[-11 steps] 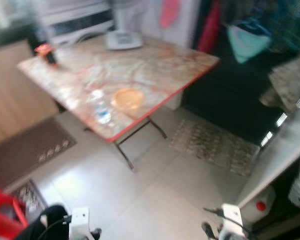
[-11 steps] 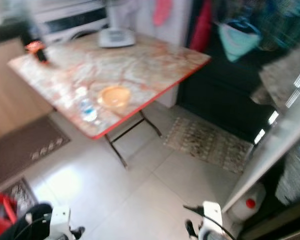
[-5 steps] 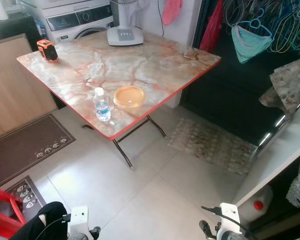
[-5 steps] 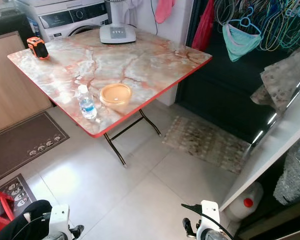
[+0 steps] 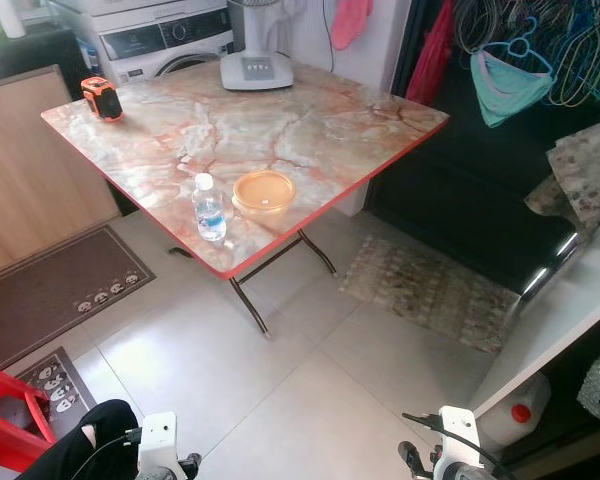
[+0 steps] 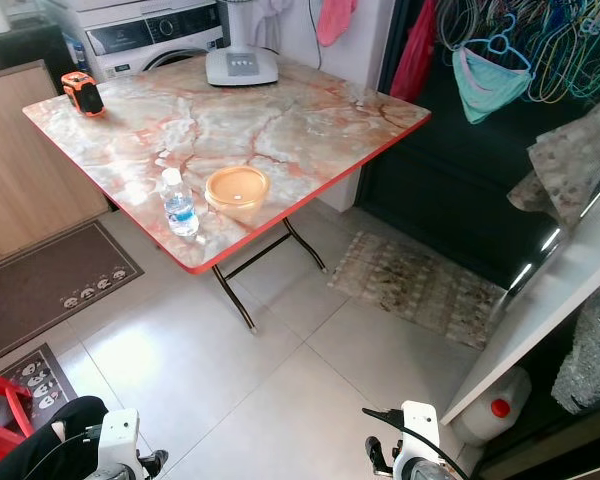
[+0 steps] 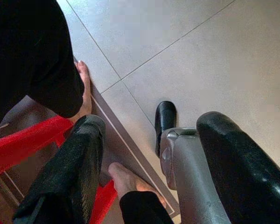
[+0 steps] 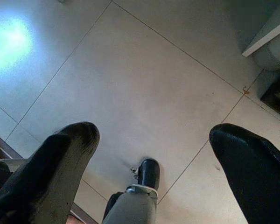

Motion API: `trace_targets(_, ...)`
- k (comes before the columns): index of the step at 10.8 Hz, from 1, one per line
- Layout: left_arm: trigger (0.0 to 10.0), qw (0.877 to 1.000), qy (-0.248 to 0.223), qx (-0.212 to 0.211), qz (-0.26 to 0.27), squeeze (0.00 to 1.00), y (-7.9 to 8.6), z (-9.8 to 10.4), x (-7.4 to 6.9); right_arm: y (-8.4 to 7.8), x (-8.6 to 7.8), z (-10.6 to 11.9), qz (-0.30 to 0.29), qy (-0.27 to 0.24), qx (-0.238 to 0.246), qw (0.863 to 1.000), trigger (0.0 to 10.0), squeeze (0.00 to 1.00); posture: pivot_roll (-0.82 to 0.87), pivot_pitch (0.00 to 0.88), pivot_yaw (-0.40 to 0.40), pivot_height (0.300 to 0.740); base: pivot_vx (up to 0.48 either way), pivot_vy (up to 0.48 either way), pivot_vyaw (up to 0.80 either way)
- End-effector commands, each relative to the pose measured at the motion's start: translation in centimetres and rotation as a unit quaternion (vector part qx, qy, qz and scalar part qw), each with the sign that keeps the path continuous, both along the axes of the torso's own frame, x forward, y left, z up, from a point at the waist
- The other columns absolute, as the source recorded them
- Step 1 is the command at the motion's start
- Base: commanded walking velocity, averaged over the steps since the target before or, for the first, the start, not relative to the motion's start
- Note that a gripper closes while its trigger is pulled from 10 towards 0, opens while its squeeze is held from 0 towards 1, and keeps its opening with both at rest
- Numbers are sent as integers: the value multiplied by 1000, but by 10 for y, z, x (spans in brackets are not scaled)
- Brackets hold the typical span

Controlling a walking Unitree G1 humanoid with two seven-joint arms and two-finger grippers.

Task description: Restocking fridge

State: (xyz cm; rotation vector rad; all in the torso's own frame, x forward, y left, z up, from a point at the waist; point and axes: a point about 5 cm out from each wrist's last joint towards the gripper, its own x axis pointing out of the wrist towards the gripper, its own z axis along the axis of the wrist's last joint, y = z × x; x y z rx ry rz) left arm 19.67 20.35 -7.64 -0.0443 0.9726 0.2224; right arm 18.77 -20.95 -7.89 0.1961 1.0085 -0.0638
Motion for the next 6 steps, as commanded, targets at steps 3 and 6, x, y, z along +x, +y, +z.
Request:
trace_targets(3,10000,1000,6,-4,2,0,0,-2,-4,-3,-2,0,15,6,-11,1000,10000,0,17,0,-28,740,245,0,0)
trace_targets(6,10000,1000,7,-5,-1,0,0,-2,-5,-2,-4,-2,6,10,-6,1000,10000,0,17,0,-25,740,257,0,0)
